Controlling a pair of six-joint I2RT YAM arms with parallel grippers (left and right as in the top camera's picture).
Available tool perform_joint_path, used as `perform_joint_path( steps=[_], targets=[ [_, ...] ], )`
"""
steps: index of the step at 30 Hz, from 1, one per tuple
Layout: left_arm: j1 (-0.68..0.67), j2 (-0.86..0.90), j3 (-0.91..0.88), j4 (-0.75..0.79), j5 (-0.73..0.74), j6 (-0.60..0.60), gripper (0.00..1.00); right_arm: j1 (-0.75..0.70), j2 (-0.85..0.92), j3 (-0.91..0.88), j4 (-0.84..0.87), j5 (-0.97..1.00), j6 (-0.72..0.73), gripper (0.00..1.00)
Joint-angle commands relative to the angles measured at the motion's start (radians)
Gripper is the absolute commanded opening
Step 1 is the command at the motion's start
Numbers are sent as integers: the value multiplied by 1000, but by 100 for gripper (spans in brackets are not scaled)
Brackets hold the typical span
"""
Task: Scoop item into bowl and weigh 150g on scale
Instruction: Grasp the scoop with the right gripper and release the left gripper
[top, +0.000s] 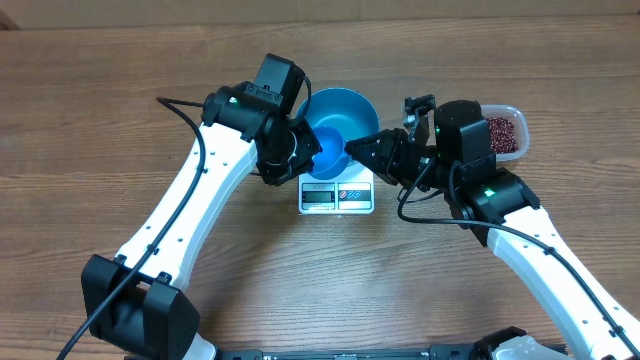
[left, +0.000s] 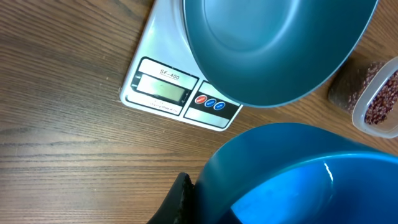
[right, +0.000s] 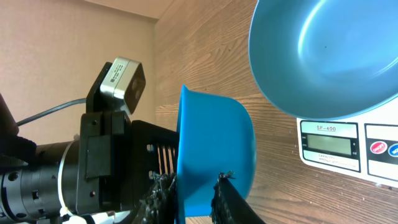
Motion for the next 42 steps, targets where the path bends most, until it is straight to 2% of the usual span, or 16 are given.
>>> perform_joint_path(
  steps=[1,4,7,9,12,13,14,17,22,28,32,34,37,40,42],
  targets=[
    [-8,-9,11,2,30,61,4,4,3,21,10,6,0,21],
    [-8,-9,11,7,25,81,4,4,3,21,9,6,0,20],
    [-8,-9,11,9,19,82,4,4,3,21,9,2,0,12],
    [-8,-9,11,10,19,82,4,4,3,21,8,2,0,4],
    [-8,-9,11,11,20,80,8,4,3,21,5,-1,0,4],
    [-8,-9,11,11,21,77,19,4,3,21,3,-1,0,4],
    [-8,-9,11,11,24,76,37,4,3,21,1,0,0,4],
    [-6,-9,11,12,23,69,63,4,3,21,-9,5,0,4],
    [4,-9,11,30,21,74,81,-23,3,21,-30,17,-18,4],
    [81,-9,11,51,23,116,87,-96,3,21,-72,-2,-111,4],
    [157,-9,11,69,24,178,86,-137,3,21,-66,-5,-155,4],
    [200,-9,11,93,40,256,78,-140,3,21,-58,-5,-167,4],
    [237,-9,11,126,75,385,84,-140,2,21,-51,-5,-211,3],
    [235,-9,11,161,83,481,84,-140,-2,21,-47,-5,-231,4],
    [229,-9,11,191,106,536,88,-143,-9,24,-45,3,-243,4]
  ],
)
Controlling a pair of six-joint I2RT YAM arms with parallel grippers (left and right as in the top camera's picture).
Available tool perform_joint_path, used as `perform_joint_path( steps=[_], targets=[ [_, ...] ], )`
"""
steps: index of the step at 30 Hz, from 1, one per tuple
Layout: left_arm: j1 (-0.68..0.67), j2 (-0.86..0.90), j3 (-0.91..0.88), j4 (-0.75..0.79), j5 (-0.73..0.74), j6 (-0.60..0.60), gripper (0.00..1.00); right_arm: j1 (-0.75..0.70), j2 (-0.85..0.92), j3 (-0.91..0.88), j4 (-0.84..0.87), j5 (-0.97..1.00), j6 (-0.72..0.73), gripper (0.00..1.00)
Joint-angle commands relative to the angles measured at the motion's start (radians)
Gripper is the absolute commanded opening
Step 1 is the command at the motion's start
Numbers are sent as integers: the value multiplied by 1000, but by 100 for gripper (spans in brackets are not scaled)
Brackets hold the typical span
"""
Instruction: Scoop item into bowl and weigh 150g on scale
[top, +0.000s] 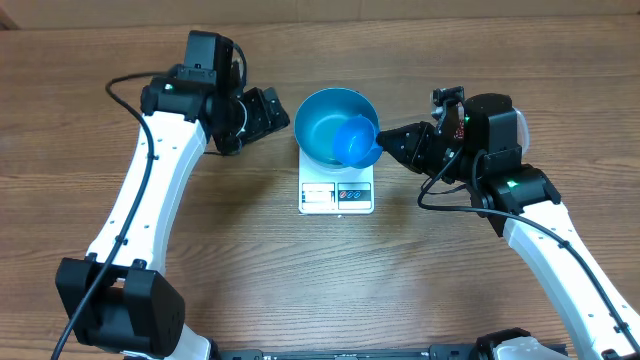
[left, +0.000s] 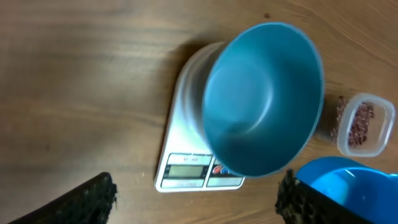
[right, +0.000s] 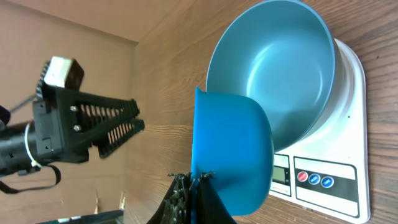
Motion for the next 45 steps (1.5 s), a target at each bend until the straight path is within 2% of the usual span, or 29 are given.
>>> perform_joint_path(
  steps=[1,7,11,17,20,23,26,30,31,32,38,45],
  targets=[
    [-8,-9,11,34,57,172,88,-8,-17,26,16,-1,-40,4],
    [-8,-9,11,54,107,264,87,-10,-36,55,-11,16,-41,4],
    [-12,-9,11,42,128,348,80,-26,-53,56,-26,22,-40,4],
    [-51,-11,11,-13,131,383,73,-192,-85,146,-160,12,-55,4],
    [-106,-11,11,-67,129,391,67,-300,-86,225,-278,-8,-151,4],
    [-183,-11,11,-81,129,389,65,-379,-86,267,-363,-5,-228,4],
    [-268,-11,6,-78,112,354,65,-473,-86,274,-430,-5,-275,4],
    [-421,7,-22,-44,-63,227,61,-561,-86,274,-501,-4,-355,4],
    [-452,14,-29,-30,-105,197,58,-575,-86,274,-513,0,-373,4],
    [-475,19,-35,-18,-133,173,54,-582,-86,274,-521,7,-389,4],
    [-591,106,-55,24,-292,36,4,-586,-86,273,-543,61,-389,4],
    [-610,259,-71,1,-456,-143,4,-586,-86,273,-543,67,-389,4]
  ],
)
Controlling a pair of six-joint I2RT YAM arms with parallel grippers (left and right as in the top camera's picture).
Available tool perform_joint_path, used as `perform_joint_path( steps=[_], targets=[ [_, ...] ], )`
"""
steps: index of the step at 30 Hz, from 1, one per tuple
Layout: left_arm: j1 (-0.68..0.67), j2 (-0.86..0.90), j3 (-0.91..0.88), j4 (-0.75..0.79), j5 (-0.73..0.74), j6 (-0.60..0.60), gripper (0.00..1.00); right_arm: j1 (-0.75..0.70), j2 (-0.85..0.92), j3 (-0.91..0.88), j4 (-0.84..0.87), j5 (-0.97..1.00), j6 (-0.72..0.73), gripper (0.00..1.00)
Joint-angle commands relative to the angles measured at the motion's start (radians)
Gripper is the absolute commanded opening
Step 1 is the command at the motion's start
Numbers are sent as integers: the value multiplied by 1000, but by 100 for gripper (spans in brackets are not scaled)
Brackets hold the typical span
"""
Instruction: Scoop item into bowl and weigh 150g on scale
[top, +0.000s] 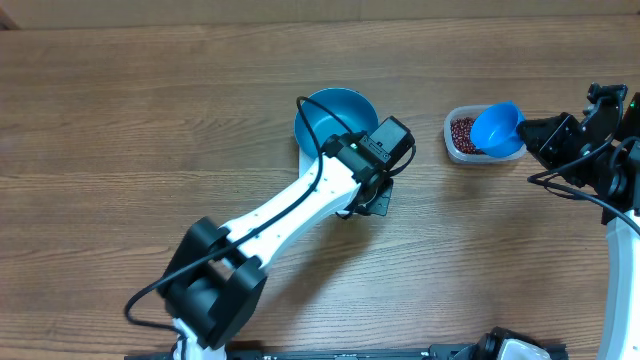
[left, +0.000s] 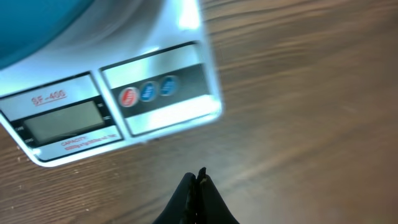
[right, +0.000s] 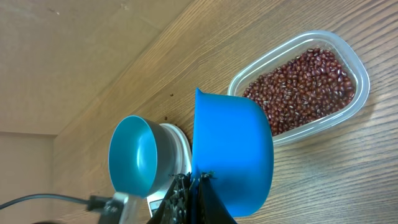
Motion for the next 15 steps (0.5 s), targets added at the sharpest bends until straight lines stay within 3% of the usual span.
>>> perform_joint_path(
  steps=[1,10,15],
  targets=[
    [0,43,-37,2,-154,-141,4,-3,-13,25,4,12,-12,4],
    [7,45,-149,235,-235,-144,4,-3,-13,25,-26,61,-12,4],
    [14,45,-181,274,-274,-147,4,-3,-13,25,-26,61,-12,4]
  ],
)
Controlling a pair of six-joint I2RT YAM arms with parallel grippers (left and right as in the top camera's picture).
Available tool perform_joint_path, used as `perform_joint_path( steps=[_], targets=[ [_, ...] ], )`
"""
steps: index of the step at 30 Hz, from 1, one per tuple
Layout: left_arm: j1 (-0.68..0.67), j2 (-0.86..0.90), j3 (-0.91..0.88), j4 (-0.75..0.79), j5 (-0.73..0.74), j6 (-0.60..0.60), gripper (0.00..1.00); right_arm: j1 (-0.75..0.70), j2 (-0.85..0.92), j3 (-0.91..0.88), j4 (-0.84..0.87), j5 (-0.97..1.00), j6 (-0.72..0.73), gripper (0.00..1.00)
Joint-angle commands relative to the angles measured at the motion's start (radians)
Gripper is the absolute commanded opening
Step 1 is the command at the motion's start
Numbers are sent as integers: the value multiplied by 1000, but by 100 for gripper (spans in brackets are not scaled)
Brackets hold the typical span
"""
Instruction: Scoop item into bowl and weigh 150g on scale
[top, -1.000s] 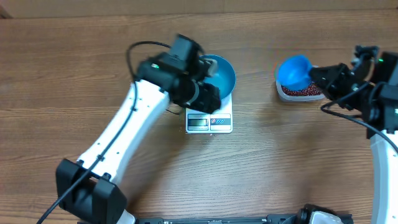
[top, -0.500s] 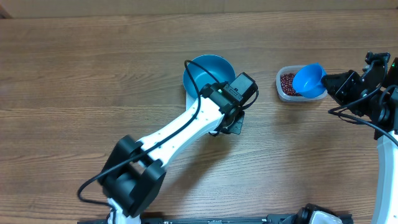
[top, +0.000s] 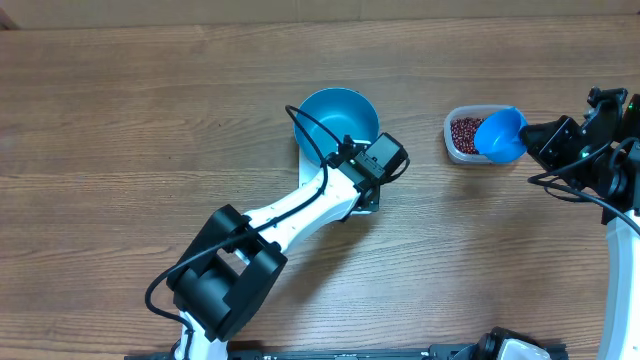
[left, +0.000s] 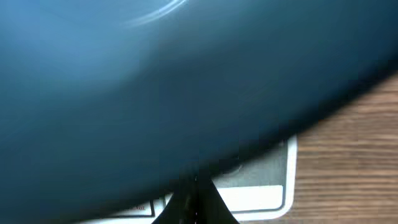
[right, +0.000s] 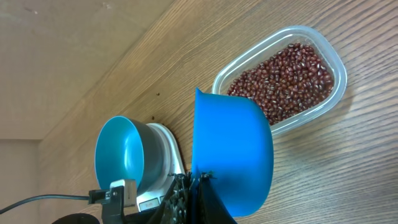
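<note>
A blue bowl (top: 335, 115) stands empty on the white scale (top: 372, 203). My left gripper (top: 372, 178) is shut with nothing in it, low over the scale's front. In the left wrist view its fingertips (left: 196, 194) point at the scale (left: 261, 198) right under the bowl's wall (left: 155, 93). My right gripper (right: 200, 180) is shut on the rim of the blue scoop (right: 233, 155), held in the air beside the clear container of red beans (right: 283, 78). From overhead the scoop (top: 500, 135) overlaps the right end of the container (top: 462, 133) and looks empty.
The left arm (top: 290, 220) stretches from the table's front up to the scale. Bare wooden table (top: 150, 100) lies all around. In the right wrist view the bowl (right: 121, 155) and the left wrist's camera (right: 115, 193) show at the lower left.
My left gripper, still shut, has moved from just in front of the scale's panel to over the scale, close under the bowl. My right gripper with the scoop has shifted only slightly.
First both grippers met at the scoop beside the bowl. Then the left gripper stood open off to the left while the right held the scoop at the bowl. Later the scoop was by the bean container and the left gripper shut near the scale, now at the bowl.
</note>
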Motion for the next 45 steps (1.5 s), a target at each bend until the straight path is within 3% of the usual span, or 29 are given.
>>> perform_joint_path(
  steps=[1,45],
  targets=[
    [13,7,-21,7,-68,-14,4,-3,-13,25,3,8,-8,4],
    [18,52,-36,9,21,-22,4,-3,-13,25,-22,9,-8,4]
  ],
)
